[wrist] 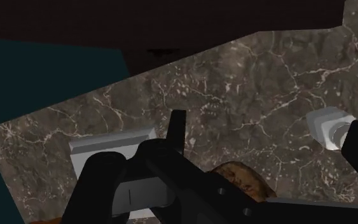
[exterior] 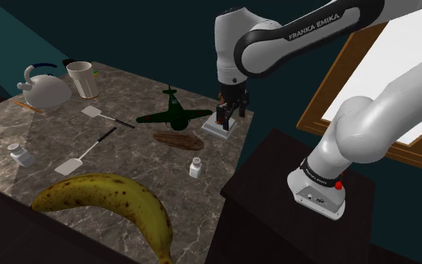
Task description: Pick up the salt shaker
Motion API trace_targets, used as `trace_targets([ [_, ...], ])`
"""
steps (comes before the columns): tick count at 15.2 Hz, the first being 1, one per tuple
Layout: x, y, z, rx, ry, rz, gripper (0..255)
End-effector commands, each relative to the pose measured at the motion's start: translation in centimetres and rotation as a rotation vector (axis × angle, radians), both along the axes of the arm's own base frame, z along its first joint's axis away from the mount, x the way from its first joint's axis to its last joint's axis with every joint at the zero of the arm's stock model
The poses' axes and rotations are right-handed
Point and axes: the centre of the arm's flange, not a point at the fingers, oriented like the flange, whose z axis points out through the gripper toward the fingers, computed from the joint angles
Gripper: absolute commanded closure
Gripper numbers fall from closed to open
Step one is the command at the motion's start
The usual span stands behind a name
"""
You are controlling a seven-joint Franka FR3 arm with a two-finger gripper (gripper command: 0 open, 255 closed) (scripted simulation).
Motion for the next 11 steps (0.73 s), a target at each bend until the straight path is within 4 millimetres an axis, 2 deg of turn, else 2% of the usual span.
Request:
trace_targets([
  [1, 0.9, 1.9, -1.9, 0.001, -0.005, 0.008, 0],
  [11, 4.7, 11.0, -10.6, 0.000, -0.025, 0.048, 0],
])
